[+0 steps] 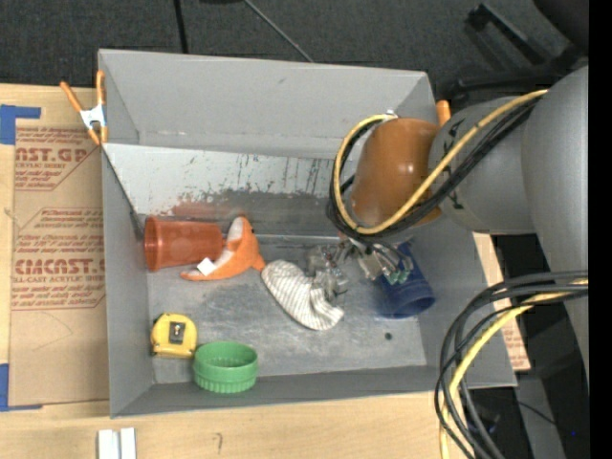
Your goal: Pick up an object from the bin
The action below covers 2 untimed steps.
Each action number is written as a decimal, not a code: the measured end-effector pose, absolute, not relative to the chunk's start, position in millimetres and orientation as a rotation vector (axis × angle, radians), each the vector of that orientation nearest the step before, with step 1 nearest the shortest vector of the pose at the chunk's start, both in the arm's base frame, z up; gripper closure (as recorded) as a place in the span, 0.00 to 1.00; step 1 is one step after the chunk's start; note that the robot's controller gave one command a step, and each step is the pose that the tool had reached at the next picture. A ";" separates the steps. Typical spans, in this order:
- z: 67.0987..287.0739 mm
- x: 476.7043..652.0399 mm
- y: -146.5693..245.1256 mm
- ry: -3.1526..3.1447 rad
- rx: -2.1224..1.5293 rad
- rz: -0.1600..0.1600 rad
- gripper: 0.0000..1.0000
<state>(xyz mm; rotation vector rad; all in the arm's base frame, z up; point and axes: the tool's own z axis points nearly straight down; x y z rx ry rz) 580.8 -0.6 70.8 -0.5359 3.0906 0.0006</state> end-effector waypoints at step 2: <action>222.5 586.1 15.6 3.076 -0.605 -0.001 1.00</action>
Offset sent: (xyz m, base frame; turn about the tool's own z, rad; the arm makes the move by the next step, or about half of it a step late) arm 0.0039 0.0155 0.1506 -0.0462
